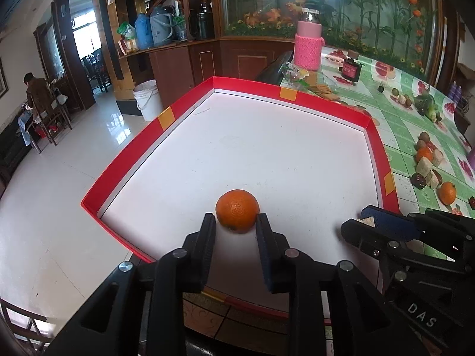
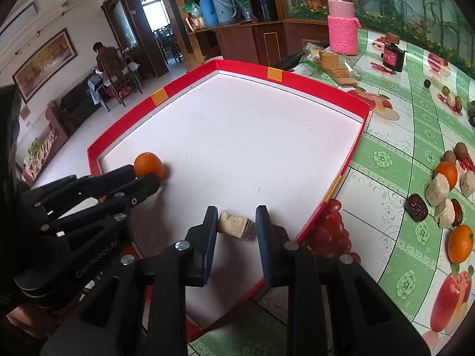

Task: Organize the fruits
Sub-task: 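Carry the orange and cube over the white tray while both tools open to drop them, then grasp a second mandarin orange with the right tool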

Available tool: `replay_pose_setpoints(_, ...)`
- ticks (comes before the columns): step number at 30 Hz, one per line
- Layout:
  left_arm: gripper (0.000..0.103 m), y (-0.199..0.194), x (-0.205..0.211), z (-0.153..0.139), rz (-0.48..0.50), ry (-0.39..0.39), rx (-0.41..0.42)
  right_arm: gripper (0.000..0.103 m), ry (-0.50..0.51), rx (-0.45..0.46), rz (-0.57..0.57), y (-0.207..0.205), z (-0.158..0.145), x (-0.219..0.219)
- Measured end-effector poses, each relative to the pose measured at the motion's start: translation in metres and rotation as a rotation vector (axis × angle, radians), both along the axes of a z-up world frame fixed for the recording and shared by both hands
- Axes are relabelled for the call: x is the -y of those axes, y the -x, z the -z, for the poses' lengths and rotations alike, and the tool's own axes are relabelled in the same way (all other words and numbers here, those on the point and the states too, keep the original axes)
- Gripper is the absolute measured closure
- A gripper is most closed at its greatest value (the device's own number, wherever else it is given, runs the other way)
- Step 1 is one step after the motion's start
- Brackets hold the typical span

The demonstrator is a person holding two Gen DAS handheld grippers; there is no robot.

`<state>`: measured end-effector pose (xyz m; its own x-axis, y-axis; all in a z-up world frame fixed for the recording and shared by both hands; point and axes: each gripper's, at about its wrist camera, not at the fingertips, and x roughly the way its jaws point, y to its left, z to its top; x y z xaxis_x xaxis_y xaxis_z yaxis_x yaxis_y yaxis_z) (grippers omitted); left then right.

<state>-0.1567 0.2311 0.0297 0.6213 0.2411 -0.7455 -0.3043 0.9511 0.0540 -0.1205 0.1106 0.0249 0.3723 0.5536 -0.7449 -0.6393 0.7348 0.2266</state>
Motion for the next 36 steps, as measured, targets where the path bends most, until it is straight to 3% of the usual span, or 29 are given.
replay_pose_setpoints(3, 0.061, 0.002, -0.001, -0.002, -0.014, -0.004, 0.001, 0.073, -0.019, -0.005, -0.005, 0.003, -0.004, 0.005)
replay_pose_setpoints(9, 0.038, 0.010, 0.001, -0.016, -0.046, -0.027, 0.033, 0.042, -0.112, 0.049, 0.055, 0.008, -0.019, 0.036)
replay_pose_setpoints(13, 0.030, 0.012, 0.010, -0.023, -0.037, -0.032, 0.045, 0.039, -0.121, 0.097, 0.122, 0.011, -0.029, 0.065)
replay_pose_setpoints(26, 0.025, 0.009, 0.062, -0.037, 0.054, -0.065, 0.056, 0.035, -0.225, 0.066, 0.383, -0.006, -0.038, 0.184)
replay_pose_setpoints(36, 0.024, 0.002, 0.093, -0.045, 0.106, -0.104, 0.054, 0.035, -0.236, 0.074, 0.455, -0.005, -0.038, 0.222)
